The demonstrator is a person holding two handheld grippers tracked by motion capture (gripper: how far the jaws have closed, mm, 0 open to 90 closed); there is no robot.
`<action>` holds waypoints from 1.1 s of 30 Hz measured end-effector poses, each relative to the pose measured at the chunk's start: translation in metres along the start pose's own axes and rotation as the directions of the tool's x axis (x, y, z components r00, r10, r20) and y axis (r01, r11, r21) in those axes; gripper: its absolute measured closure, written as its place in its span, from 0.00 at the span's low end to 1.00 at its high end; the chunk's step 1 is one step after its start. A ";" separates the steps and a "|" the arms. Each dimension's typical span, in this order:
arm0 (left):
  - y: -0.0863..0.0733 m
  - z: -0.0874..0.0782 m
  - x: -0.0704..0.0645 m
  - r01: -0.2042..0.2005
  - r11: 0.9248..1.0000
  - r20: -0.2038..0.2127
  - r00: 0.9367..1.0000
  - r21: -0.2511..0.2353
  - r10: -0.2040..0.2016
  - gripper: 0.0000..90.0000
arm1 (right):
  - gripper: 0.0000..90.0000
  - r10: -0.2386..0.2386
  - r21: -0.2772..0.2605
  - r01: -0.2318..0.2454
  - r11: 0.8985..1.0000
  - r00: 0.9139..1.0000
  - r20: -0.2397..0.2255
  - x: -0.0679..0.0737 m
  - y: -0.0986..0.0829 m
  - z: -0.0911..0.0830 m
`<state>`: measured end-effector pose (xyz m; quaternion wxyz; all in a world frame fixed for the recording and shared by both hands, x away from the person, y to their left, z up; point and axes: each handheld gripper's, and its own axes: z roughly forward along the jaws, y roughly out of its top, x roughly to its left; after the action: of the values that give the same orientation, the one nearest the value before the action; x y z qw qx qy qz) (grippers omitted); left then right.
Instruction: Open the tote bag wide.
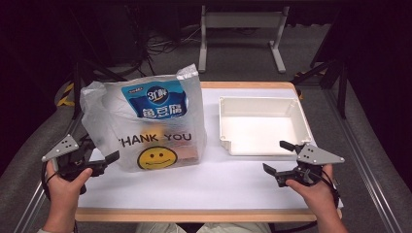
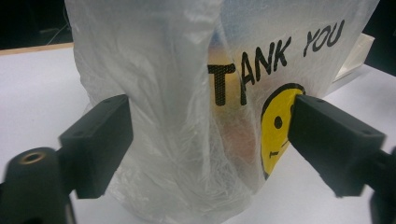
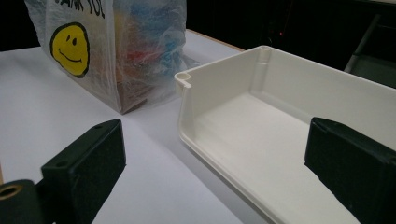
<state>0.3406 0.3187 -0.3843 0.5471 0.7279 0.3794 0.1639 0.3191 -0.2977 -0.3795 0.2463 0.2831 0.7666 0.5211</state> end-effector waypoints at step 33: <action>0.000 -0.003 -0.002 -0.063 0.998 0.050 0.997 -0.008 0.063 0.99 | 0.32 -0.047 0.061 0.055 0.997 0.991 -0.129 0.031 0.052 0.056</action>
<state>0.3377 0.3192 -0.3834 0.5534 0.7416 0.3419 0.1642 0.3437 -0.2241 -0.3518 0.2009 0.2373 0.8040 0.5068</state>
